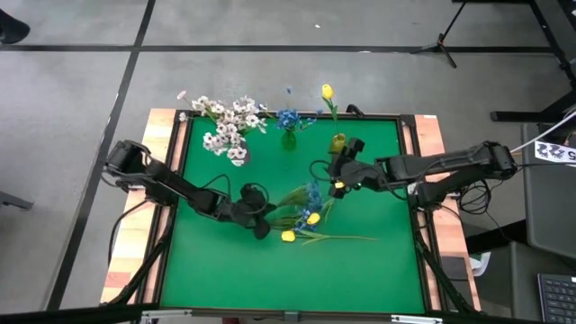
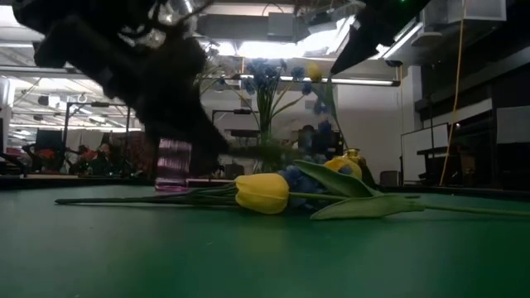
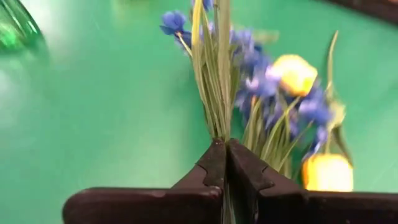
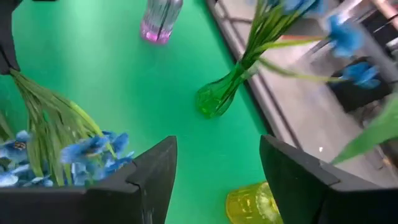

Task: Sort flowers into vase by color
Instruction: Put the top blue flower into the green vase

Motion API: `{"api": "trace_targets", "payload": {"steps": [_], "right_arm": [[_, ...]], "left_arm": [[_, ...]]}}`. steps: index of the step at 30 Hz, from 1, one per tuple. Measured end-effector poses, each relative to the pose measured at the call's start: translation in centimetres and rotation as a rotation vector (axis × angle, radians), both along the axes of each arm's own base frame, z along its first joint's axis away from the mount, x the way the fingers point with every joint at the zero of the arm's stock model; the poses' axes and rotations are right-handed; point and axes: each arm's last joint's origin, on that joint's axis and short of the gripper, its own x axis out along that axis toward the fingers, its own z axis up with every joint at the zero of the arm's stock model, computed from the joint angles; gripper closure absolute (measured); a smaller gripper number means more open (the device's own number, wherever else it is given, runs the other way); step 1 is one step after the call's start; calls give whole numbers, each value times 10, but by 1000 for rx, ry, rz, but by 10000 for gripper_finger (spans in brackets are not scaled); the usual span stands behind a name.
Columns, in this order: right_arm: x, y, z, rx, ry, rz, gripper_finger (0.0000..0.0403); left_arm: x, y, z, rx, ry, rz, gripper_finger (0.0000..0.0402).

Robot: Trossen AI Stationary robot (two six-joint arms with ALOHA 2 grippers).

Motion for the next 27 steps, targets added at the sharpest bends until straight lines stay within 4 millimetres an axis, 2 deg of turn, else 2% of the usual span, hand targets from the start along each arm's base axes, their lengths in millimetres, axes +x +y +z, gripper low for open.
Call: {"api": "trace_targets", "payload": {"steps": [6, 15, 21, 27], "right_arm": [[-13, 24, 12, -82, -77, -19, 173], [-24, 58, 23, -81, -228, -21, 173], [-31, 92, 28, -171, -359, -65, 173], [-40, 139, 24, -192, -487, -80, 173]], "left_arm": [[-6, 4, 30, 70, -88, 13, 399], [-18, 11, 73, 153, -230, 30, 400], [-23, 10, 105, 199, -419, 30, 400], [-25, 10, 132, 313, -612, 29, 400]]}}
